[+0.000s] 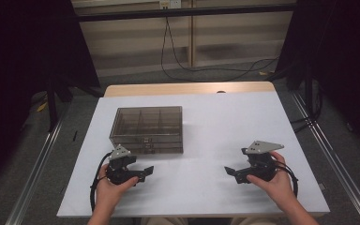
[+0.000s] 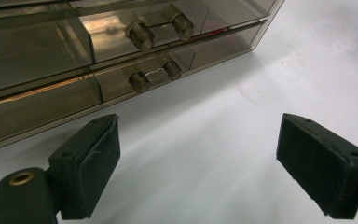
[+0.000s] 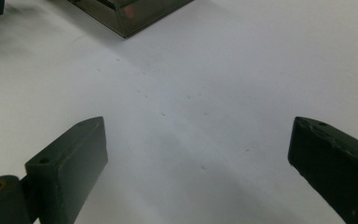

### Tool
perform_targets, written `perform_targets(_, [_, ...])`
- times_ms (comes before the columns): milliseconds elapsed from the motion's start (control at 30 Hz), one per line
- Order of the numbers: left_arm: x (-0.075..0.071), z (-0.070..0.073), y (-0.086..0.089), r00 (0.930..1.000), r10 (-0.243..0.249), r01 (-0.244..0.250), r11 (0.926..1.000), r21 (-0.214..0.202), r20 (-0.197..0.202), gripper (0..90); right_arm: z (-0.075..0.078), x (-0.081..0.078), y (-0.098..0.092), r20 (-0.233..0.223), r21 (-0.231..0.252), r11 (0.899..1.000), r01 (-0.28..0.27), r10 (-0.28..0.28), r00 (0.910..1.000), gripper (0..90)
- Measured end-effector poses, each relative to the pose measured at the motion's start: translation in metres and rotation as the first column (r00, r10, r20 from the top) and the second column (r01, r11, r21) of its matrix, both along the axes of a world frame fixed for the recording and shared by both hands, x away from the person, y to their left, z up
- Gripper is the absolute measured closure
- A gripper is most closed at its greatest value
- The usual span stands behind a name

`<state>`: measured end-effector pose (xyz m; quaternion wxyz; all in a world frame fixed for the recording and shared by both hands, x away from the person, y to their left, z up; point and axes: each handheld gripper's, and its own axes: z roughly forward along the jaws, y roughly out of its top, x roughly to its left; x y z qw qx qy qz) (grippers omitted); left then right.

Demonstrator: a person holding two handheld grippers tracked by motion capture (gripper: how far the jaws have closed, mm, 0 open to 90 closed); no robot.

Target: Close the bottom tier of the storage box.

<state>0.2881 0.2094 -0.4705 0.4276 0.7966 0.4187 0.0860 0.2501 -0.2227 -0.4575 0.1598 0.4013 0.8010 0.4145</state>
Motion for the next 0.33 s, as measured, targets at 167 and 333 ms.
perform_targets(167, [-0.0001,-0.0001,-0.001,1.0,-0.006,0.006,1.0,-0.004,0.0,13.3,0.001,-0.0003,-0.002,0.003,0.009,1.0,0.005,-0.005,1.0,4.2])
perform_targets(333, [0.0005,-0.0005,-0.0022,0.9999,-0.01,0.01,1.0,0.001,-0.004,13.0,0.0002,-0.0003,-0.0066,0.009,0.018,1.0,0.013,-0.013,0.9999,4.3])
